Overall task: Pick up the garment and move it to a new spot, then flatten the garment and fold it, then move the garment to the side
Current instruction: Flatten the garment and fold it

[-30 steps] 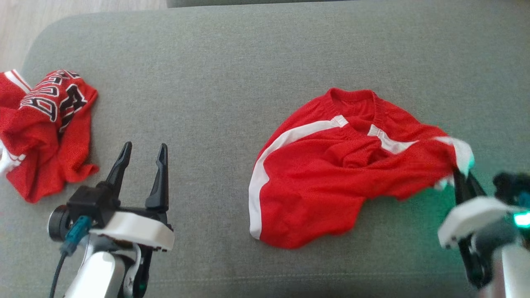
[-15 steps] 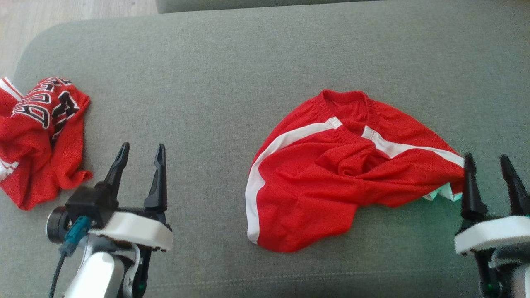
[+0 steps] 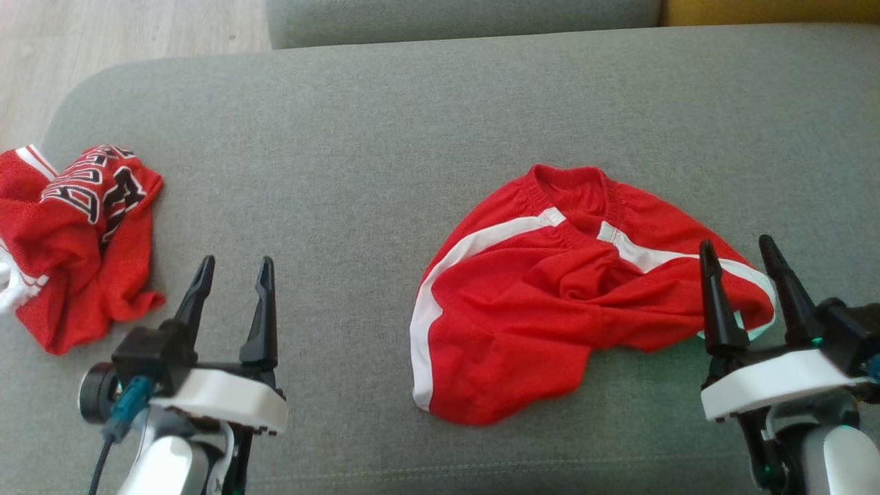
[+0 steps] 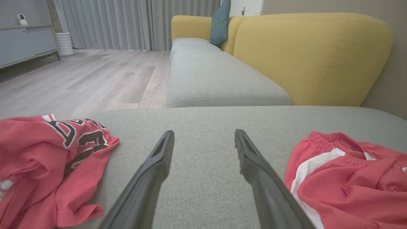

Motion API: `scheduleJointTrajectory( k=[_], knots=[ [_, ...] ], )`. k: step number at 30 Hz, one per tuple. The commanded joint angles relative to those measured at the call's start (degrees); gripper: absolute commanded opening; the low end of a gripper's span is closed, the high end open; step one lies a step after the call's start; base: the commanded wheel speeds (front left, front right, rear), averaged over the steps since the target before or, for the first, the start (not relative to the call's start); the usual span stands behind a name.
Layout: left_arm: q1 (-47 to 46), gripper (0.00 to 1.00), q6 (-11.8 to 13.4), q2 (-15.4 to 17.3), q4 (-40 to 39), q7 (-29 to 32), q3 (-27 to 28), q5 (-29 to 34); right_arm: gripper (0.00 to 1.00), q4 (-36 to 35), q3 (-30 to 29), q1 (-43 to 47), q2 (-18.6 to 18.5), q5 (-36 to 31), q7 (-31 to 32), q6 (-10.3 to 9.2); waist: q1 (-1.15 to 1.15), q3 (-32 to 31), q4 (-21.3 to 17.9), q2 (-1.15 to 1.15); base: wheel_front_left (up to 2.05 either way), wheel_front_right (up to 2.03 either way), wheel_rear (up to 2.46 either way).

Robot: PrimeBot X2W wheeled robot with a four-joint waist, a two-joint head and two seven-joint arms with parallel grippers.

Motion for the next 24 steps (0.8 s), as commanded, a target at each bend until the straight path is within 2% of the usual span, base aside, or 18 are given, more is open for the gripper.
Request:
scheduleJointTrajectory(
  k=[1,15,24],
  knots=[
    [-2.0,1.00,0.4,1.3,-2.0,-0.6,2.2,-0.4,1.00,-1.8,1.4,-1.2,-0.4,0.3,0.3,-0.04,0.00,-0.1,0.0,0.00,0.00,0.00,0.00],
    [-1.7,1.00,0.9,1.8,-2.7,-0.4,1.8,-0.4,1.00,-0.7,1.7,-1.2,-0.4,-0.2,1.0,-0.04,0.00,0.0,0.1,0.00,0.00,0.00,0.00],
    [-4.4,1.00,0.2,1.9,-3.2,-0.8,1.1,-0.1,1.00,5.8,7.2,-7.8,-1.7,1.5,9.1,-0.04,0.00,4.1,1.8,0.00,0.00,0.00,0.00]
  ],
)
